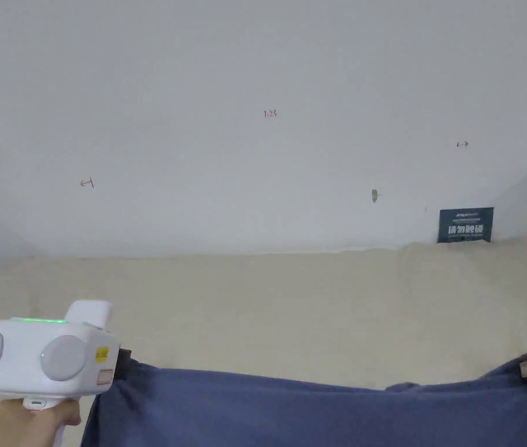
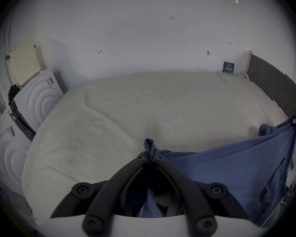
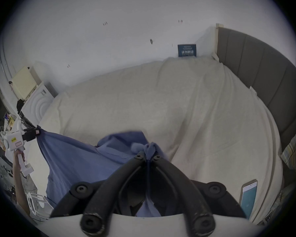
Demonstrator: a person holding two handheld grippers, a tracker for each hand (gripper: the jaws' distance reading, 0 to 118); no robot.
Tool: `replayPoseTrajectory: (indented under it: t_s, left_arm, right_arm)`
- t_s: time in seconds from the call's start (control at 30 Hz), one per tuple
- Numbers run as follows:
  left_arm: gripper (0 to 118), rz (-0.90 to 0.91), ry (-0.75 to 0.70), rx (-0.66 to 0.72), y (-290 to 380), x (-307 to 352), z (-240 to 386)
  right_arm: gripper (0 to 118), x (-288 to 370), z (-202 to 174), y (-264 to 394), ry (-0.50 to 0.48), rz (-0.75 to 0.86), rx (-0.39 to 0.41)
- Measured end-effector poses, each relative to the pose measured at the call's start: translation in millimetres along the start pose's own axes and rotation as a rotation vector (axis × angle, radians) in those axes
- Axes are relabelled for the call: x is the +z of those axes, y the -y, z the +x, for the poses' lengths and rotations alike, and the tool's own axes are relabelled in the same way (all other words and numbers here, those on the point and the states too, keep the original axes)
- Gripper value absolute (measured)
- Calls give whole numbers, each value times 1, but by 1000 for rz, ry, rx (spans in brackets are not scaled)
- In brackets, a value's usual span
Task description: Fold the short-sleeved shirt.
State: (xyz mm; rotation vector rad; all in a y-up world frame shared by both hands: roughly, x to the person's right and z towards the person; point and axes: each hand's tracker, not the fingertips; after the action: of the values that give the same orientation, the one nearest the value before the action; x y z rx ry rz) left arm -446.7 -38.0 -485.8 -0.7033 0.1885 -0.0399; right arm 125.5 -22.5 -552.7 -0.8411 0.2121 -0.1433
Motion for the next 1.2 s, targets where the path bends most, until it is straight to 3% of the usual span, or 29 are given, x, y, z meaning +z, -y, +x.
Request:
replayPoseTrajectory:
  t_s: [0.37, 0.5, 0.67, 0.97, 1.2]
  left_arm:
    - [3, 224, -50, 56, -17, 144, -39]
    - [3, 370, -129, 62, -30, 188, -46]
    - [3, 403, -125, 85, -62, 222, -57]
    - [3, 474, -104, 116, -112, 226, -67]
    - [3, 459, -115, 114, -143, 188, -60]
  right_arm:
    - [3, 119, -35, -22, -72, 171, 35]
    - [3, 157, -45, -41, -100, 227, 34]
    - [3, 198, -63, -56, -115, 294, 12]
    - [2, 201, -65, -103, -120, 310, -31]
    - [3, 171, -70, -147, -90, 298, -47]
